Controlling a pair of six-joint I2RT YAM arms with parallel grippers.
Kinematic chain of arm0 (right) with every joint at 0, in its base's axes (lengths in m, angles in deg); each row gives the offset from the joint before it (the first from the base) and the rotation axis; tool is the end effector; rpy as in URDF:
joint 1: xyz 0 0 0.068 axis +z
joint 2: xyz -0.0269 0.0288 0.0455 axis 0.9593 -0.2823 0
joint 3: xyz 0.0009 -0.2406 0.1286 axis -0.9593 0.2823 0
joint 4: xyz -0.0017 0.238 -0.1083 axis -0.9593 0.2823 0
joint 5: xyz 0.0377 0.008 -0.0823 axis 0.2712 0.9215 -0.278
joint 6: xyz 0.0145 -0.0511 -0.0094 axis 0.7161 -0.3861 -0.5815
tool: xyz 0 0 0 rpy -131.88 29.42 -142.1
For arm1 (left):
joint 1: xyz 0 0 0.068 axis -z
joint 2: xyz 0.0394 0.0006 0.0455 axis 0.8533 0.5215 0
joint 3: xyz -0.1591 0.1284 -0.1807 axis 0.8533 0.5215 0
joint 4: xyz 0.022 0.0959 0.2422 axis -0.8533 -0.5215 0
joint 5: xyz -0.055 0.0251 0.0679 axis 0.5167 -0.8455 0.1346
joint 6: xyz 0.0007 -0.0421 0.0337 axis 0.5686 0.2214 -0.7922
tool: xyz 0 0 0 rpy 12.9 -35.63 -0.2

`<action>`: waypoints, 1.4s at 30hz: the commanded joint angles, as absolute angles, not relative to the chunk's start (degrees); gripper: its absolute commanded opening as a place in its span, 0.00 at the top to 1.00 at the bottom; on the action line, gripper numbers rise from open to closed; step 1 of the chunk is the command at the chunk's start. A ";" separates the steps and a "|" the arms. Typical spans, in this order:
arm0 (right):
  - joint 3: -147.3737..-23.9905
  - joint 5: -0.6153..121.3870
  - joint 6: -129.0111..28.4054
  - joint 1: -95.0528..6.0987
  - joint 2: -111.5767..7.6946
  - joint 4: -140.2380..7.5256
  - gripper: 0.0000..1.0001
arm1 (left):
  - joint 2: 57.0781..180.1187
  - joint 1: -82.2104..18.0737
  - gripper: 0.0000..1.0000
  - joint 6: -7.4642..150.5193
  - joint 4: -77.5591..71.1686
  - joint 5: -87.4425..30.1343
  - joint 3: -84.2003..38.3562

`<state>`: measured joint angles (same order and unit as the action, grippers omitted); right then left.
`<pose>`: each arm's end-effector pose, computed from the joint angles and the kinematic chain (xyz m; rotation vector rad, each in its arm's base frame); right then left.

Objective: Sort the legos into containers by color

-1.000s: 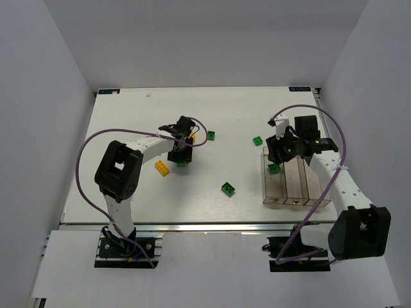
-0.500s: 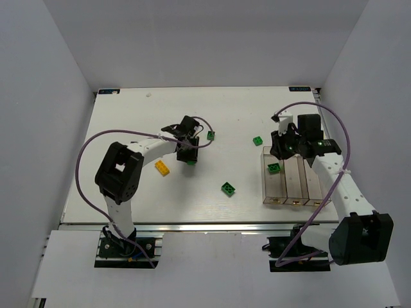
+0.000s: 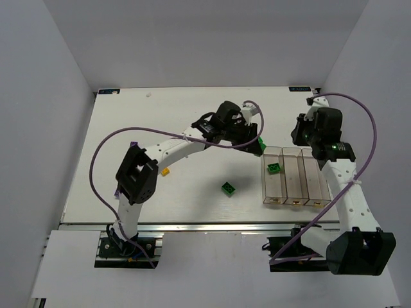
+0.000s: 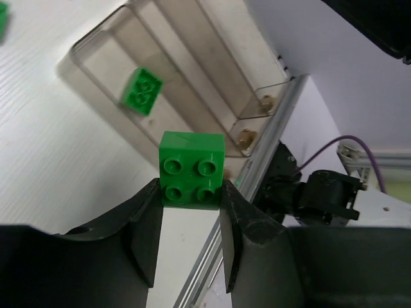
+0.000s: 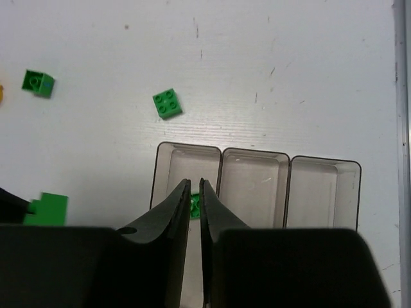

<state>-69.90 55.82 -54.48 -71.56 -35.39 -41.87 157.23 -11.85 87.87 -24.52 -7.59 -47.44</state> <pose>0.2504 0.0109 0.3373 -0.0216 2.0909 0.1056 0.3053 -0.3495 0.2762 0.7049 2.3205 -1.2337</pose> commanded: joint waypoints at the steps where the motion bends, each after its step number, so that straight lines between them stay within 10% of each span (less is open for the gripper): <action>1: -71.14 54.85 -50.26 -72.37 -31.95 -45.86 0.83 | 161.22 -11.02 0.93 88.78 -23.93 -0.45 -53.38; 11: -67.09 57.05 -52.72 -72.99 -27.38 -49.11 0.81 | 173.26 -8.74 0.88 89.74 -26.40 4.56 -65.36; 28: -64.36 64.14 -58.59 -72.90 -26.06 -48.67 0.62 | 176.52 -6.27 0.28 91.06 -26.83 1.76 -67.73; 34: -64.98 85.20 -70.55 -74.66 -22.90 -46.13 0.36 | 172.05 -7.67 0.35 91.06 -27.10 -3.93 -66.16; 38: -65.42 98.15 -78.63 -74.31 -20.78 -43.59 0.30 | 161.80 -11.09 0.77 89.84 -28.23 -15.35 -56.54; 42: -66.38 101.52 -81.37 -73.87 -23.85 -39.81 0.31 | 150.73 -13.12 0.78 89.65 -28.41 -22.13 -47.19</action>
<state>-64.68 92.69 -75.75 -74.27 -21.64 -43.51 163.35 -10.89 90.62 -28.00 -13.60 -51.72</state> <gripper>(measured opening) 0.691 0.221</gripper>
